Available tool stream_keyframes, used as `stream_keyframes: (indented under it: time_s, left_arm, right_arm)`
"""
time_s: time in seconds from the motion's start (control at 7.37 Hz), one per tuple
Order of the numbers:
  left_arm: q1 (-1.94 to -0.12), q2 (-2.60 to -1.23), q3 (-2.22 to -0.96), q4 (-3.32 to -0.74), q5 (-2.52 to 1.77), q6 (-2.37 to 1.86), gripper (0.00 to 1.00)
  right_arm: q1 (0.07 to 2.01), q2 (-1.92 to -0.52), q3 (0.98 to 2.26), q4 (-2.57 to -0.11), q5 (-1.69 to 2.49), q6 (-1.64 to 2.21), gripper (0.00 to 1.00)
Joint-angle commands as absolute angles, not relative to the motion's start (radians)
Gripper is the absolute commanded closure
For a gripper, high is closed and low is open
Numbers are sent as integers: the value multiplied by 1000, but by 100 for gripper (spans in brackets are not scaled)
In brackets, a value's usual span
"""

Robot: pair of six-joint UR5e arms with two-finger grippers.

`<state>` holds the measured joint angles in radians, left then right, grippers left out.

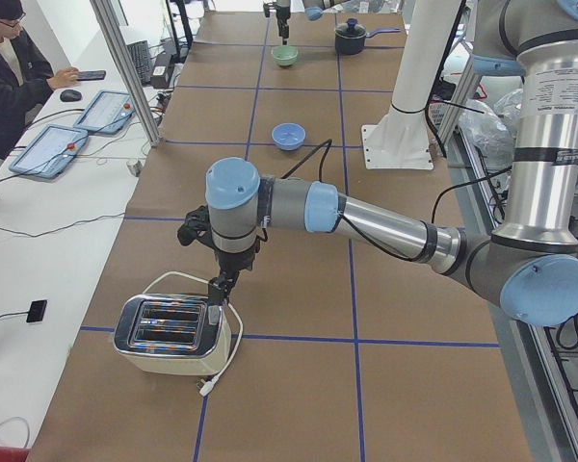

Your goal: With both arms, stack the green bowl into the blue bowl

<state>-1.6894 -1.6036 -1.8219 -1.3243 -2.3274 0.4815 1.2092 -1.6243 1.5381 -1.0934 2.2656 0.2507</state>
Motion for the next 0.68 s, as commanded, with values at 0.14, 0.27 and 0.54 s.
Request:
stream_keyframes:
  time_s: [0.14, 0.27, 0.54]
  left_arm:
    - [-1707, -1597, -1792, -1318, -2332, 506, 2]
    - [-1707, -1597, -1793, -1321, -2332, 506, 2]
    - [-1707, -1597, -1793, -1324, -2332, 505, 2]
  right_arm:
    - [1160, -1618, 1532, -1092, 2261, 264, 28]
    - [1160, -1620, 1532, -1094, 2263, 262, 46]
    - [1161, -1624, 1535, -1094, 2270, 262, 81]
